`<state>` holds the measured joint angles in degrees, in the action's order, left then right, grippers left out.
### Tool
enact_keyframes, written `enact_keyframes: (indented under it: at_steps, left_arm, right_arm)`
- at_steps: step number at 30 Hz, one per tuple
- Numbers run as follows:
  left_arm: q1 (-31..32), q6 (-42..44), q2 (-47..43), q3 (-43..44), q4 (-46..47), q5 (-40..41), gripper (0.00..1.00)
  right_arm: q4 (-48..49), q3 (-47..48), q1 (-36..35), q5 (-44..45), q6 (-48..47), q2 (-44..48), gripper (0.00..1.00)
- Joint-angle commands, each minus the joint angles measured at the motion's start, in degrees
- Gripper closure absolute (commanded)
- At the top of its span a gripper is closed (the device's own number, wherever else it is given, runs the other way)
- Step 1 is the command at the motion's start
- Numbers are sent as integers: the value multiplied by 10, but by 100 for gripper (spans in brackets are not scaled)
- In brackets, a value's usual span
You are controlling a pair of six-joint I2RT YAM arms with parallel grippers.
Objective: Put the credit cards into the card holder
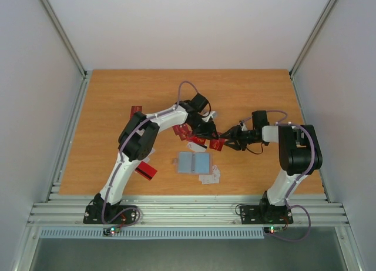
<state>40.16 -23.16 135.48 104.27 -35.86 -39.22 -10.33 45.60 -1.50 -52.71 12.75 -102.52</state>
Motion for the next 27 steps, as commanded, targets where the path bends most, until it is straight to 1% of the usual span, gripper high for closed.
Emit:
enact_keyframes:
  at_steps: [1,5,10,18,27]
  left_arm:
    - [26,-24,7,-40,50,-56,64]
    - [26,-43,-7,-55,79,-75,64]
    - [25,-51,-11,-51,83,-77,64]
    - [22,-64,-19,-60,100,-82,64]
    - [16,-78,-21,-74,117,-82,64]
  right_arm:
    - [132,-7,-18,-87,53,7,57]
    - [172,-16,-18,-111,78,15,58]
    - [233,-32,-20,-136,111,19,59]
    - [252,-38,-27,-151,120,24,59]
    - [253,-37,-35,-146,118,-3,61]
